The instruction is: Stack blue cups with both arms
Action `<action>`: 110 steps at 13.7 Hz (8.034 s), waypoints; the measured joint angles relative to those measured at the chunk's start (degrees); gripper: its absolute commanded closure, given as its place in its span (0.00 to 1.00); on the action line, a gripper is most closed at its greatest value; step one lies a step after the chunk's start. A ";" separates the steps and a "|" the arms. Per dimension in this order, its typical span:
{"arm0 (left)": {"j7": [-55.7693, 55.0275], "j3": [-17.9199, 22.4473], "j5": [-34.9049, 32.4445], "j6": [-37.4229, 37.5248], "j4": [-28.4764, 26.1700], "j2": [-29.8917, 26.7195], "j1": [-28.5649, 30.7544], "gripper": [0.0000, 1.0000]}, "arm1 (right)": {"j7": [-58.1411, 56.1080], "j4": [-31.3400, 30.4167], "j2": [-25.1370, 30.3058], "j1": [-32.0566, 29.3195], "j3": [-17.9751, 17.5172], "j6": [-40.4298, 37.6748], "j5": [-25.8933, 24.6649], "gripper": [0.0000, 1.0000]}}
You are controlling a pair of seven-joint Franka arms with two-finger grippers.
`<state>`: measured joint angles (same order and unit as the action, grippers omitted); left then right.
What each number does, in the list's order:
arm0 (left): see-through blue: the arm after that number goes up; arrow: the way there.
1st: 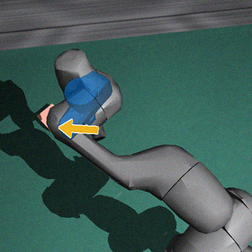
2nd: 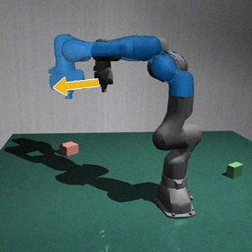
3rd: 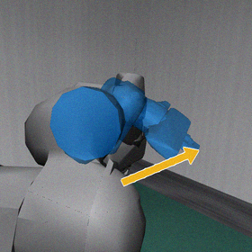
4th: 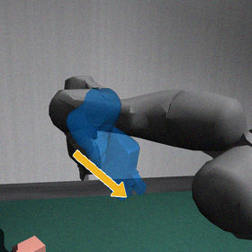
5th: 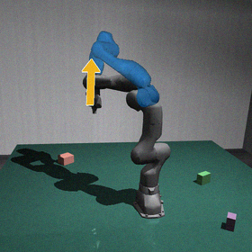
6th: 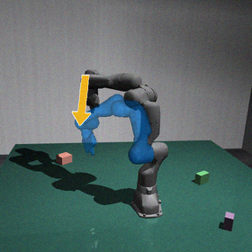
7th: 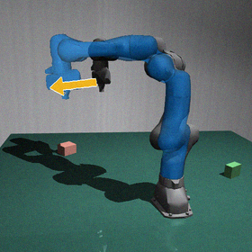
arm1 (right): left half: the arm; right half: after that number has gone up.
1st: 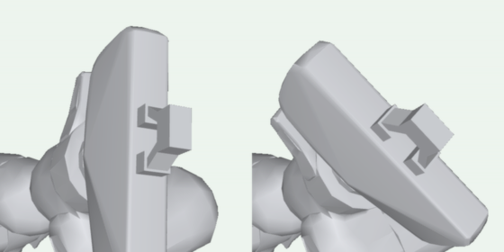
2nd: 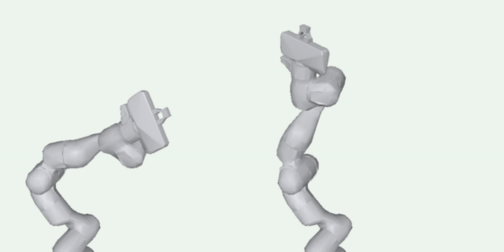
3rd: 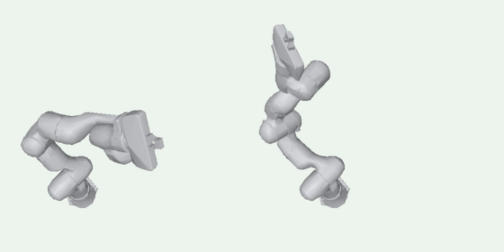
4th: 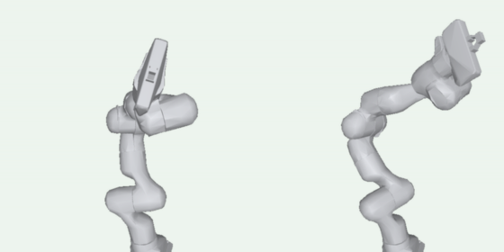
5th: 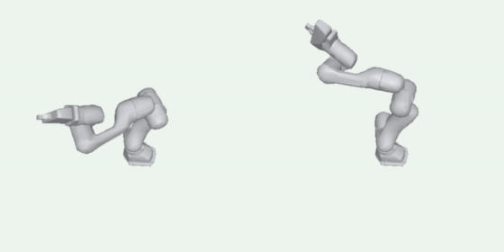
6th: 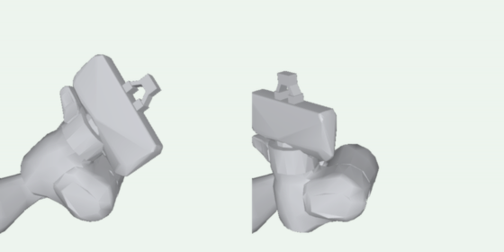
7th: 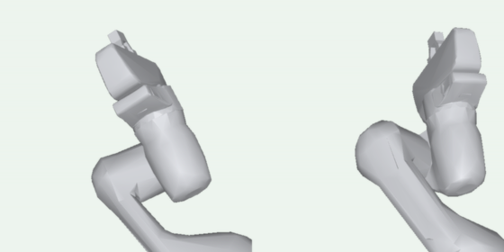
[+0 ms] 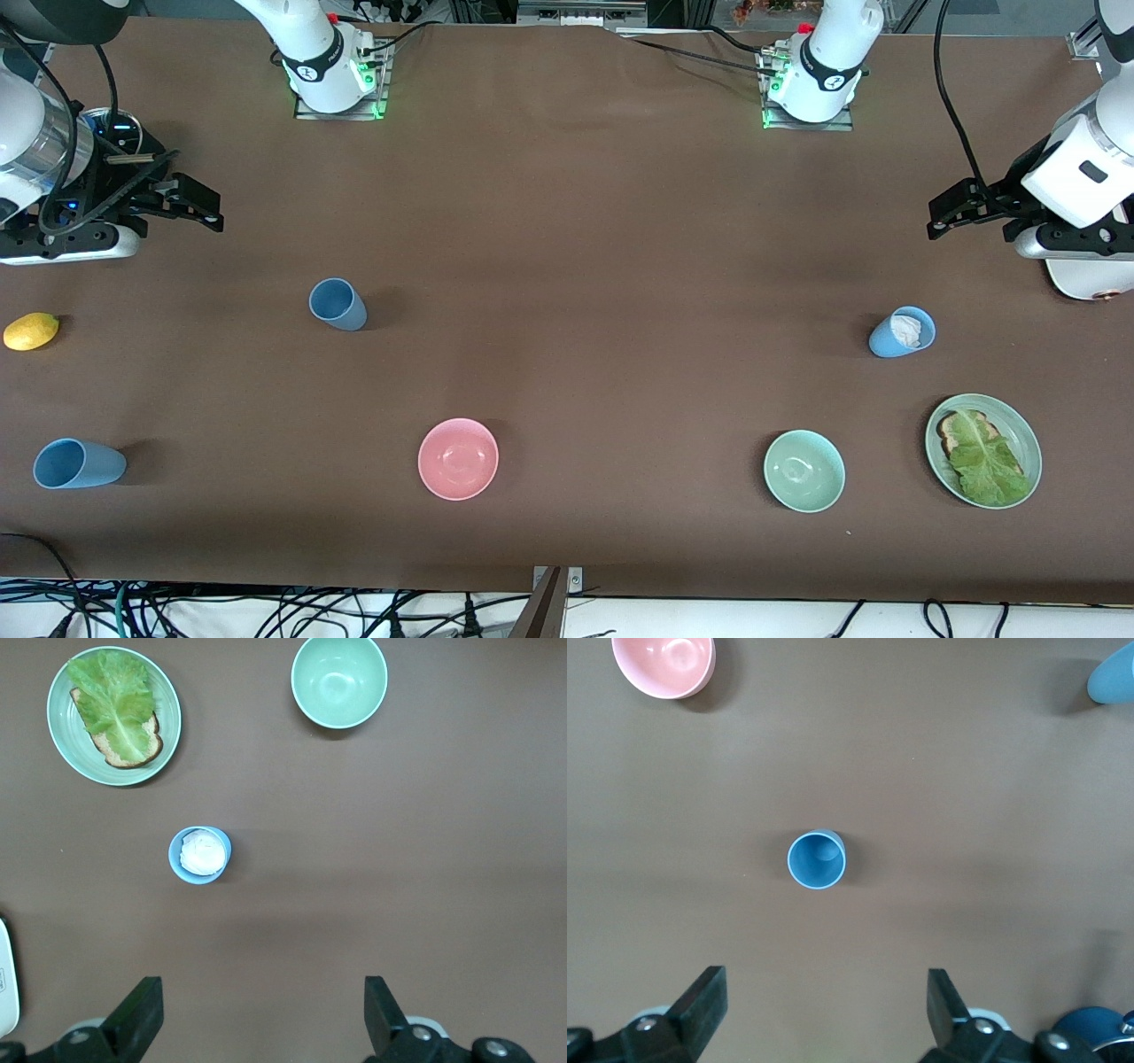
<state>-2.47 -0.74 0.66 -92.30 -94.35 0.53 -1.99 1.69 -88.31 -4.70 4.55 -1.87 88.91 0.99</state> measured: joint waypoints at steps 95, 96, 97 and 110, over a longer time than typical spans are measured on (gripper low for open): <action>-36.56 -18.95 1.76 -18.38 13.26 42.26 -20.06 0.00 | 1.77 -31.63 -12.09 0.21 -0.42 43.72 0.16 1.00; -36.56 -18.95 1.76 -15.45 13.59 40.93 -20.06 0.00 | 2.05 -30.94 -12.09 0.25 -0.47 43.12 0.16 1.00; -36.57 -18.95 1.76 -12.60 13.86 39.41 -20.06 0.00 | 2.28 -29.16 -12.07 0.34 -0.54 40.73 0.16 1.00; -18.50 -17.11 1.75 6.55 14.74 18.25 -0.13 0.00 | 25.84 -4.08 -12.22 19.54 -1.42 20.00 5.45 1.00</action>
<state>-20.97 -17.85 2.40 -85.74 -79.60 18.79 -2.12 27.53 -92.40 -16.92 24.09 -3.29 108.91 6.44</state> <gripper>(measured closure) 0.000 0.965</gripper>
